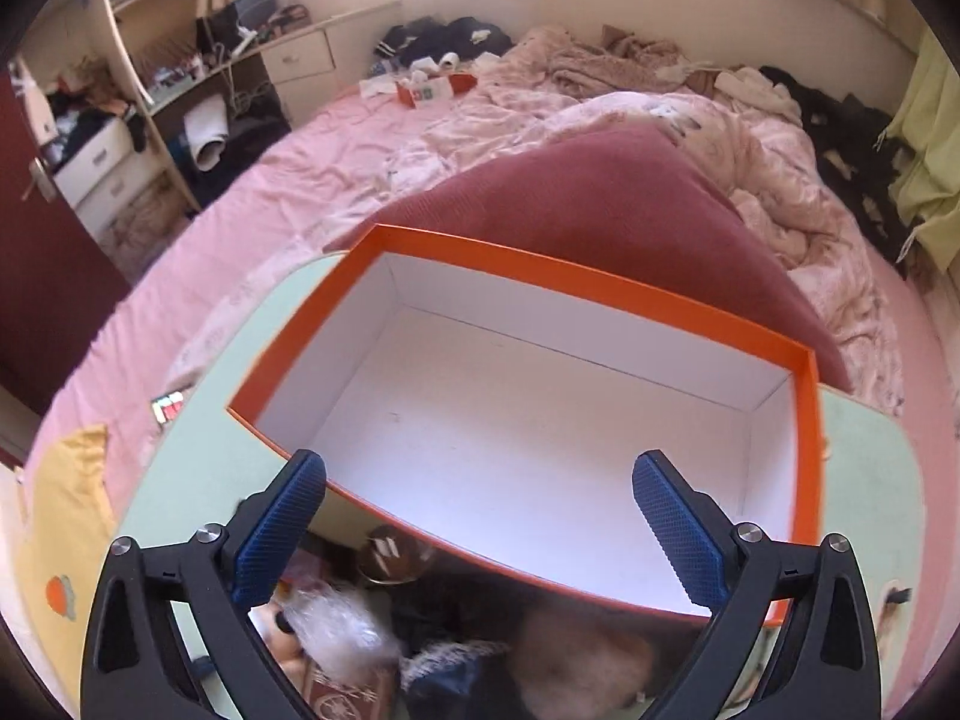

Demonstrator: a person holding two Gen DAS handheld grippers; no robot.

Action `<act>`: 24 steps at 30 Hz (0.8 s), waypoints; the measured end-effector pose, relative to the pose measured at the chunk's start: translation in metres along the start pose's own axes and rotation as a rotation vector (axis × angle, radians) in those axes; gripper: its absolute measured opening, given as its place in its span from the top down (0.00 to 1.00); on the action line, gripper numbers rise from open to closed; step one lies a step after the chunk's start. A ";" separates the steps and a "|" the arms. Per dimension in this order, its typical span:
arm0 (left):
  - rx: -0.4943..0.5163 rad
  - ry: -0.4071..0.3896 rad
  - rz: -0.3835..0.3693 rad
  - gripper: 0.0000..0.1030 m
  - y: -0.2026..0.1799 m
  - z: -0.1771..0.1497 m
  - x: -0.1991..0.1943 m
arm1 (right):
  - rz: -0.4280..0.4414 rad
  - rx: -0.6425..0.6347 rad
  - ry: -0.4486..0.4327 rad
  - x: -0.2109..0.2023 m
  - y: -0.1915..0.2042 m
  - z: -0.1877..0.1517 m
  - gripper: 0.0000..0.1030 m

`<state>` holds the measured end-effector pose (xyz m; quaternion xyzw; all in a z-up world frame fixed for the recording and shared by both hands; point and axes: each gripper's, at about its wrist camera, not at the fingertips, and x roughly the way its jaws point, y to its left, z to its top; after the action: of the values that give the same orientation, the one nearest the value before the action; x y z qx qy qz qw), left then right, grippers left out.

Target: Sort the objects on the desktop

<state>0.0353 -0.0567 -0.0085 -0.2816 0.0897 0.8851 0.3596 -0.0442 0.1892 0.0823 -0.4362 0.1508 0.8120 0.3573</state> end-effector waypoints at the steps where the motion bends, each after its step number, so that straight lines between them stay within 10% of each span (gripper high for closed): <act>1: 0.001 -0.001 0.000 0.00 0.000 0.000 0.000 | 0.002 0.004 0.002 0.000 -0.001 0.001 0.01; 15: 0.004 -0.005 -0.008 0.00 0.000 -0.001 0.000 | 0.116 0.042 -0.111 -0.028 -0.006 -0.014 0.06; 24: 0.006 -0.005 -0.009 0.00 0.000 -0.001 -0.001 | 0.195 -0.024 -0.222 -0.111 -0.035 -0.105 0.06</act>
<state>0.0360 -0.0572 -0.0087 -0.2787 0.0900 0.8839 0.3647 0.0843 0.1058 0.1153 -0.3311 0.1422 0.8879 0.2861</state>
